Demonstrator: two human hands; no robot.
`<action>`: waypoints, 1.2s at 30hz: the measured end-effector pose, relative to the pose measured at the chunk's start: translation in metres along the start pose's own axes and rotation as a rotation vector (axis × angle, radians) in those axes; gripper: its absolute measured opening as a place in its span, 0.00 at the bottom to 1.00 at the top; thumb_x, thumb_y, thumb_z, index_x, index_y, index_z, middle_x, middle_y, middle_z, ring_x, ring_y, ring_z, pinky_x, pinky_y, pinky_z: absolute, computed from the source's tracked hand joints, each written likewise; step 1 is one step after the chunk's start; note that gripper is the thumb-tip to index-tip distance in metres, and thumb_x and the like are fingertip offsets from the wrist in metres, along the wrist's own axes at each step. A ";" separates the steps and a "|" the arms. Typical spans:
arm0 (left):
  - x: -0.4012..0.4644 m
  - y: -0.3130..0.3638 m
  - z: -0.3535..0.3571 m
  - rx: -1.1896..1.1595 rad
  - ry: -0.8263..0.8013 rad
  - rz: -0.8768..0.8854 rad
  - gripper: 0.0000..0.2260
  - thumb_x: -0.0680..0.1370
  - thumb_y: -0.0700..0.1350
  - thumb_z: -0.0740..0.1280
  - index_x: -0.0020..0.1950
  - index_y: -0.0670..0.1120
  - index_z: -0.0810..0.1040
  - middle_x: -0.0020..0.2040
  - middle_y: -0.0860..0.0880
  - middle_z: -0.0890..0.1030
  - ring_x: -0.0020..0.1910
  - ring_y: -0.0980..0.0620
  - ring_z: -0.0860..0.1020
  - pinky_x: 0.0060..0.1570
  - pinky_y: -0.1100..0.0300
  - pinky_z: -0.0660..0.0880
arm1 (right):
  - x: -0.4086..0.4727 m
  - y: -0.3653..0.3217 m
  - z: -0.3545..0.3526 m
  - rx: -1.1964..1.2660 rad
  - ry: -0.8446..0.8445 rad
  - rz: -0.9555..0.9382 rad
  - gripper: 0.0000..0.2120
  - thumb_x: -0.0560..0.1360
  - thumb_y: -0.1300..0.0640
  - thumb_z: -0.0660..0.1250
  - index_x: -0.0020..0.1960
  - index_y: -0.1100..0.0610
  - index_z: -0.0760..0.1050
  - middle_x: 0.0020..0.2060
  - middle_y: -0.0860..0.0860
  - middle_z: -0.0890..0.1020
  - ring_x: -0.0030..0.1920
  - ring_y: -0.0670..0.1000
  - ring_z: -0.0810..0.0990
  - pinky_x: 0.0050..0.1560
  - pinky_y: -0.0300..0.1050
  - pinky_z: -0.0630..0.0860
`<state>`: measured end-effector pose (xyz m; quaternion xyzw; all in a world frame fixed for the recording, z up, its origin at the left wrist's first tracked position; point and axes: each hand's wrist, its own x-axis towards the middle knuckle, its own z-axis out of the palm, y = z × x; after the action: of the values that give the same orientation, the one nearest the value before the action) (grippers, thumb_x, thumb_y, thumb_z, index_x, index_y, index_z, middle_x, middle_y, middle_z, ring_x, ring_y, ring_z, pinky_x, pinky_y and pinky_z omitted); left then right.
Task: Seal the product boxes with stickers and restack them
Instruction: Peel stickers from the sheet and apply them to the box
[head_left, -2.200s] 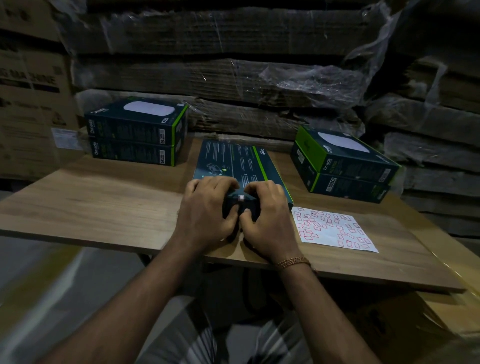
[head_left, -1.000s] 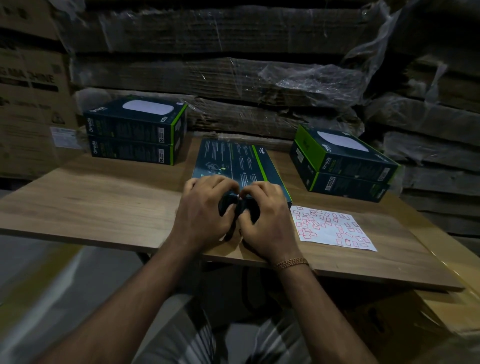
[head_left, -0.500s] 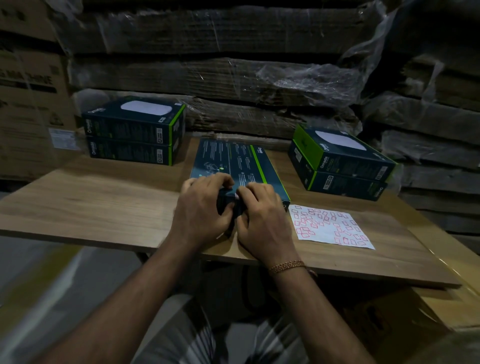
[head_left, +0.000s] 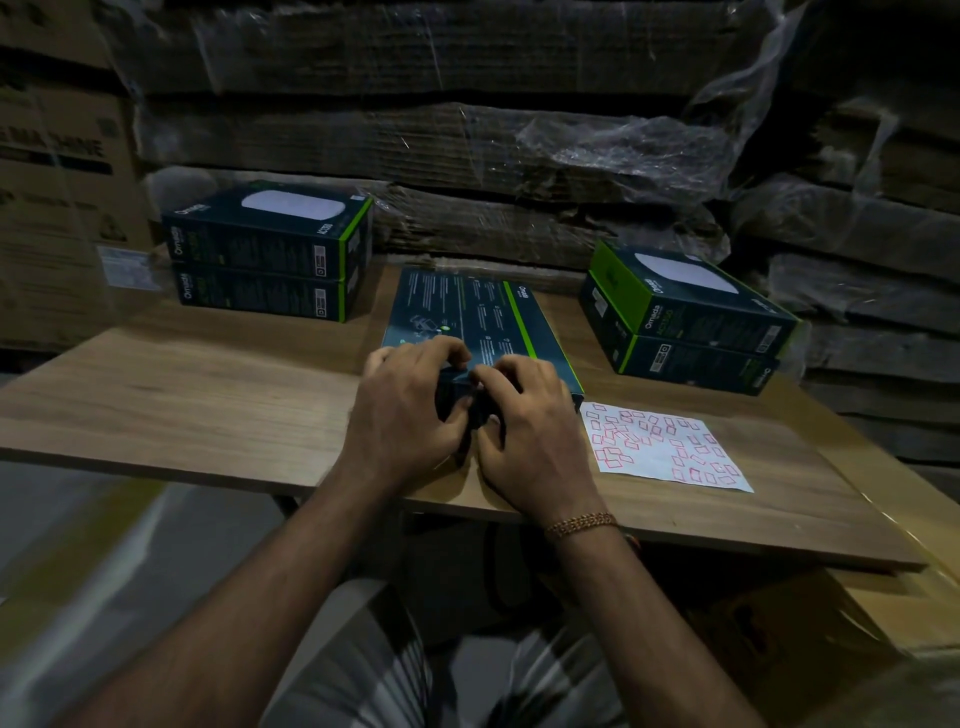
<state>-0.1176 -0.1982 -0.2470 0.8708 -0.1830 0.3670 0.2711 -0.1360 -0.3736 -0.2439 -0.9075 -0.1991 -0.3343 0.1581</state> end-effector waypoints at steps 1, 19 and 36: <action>0.000 0.000 0.000 0.001 -0.002 0.000 0.21 0.75 0.51 0.75 0.66 0.53 0.74 0.55 0.56 0.80 0.55 0.54 0.78 0.68 0.55 0.64 | 0.000 -0.001 0.000 -0.017 -0.011 -0.001 0.28 0.72 0.56 0.68 0.72 0.53 0.76 0.63 0.54 0.75 0.64 0.57 0.73 0.61 0.57 0.76; 0.000 0.001 -0.001 -0.004 -0.012 -0.003 0.20 0.76 0.50 0.75 0.66 0.53 0.75 0.56 0.56 0.80 0.56 0.54 0.78 0.67 0.52 0.67 | -0.002 -0.002 0.001 0.114 0.049 0.061 0.23 0.73 0.61 0.69 0.67 0.59 0.78 0.64 0.54 0.77 0.66 0.54 0.72 0.70 0.50 0.73; 0.000 0.005 0.000 -0.003 0.034 -0.008 0.14 0.81 0.55 0.72 0.64 0.55 0.75 0.54 0.57 0.80 0.54 0.56 0.76 0.64 0.53 0.68 | 0.007 0.007 0.010 0.229 0.181 0.126 0.14 0.78 0.58 0.73 0.63 0.55 0.80 0.55 0.49 0.83 0.59 0.50 0.76 0.61 0.47 0.76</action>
<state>-0.1203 -0.2022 -0.2449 0.8647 -0.1755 0.3804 0.2770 -0.1225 -0.3740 -0.2473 -0.8605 -0.1636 -0.3792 0.2985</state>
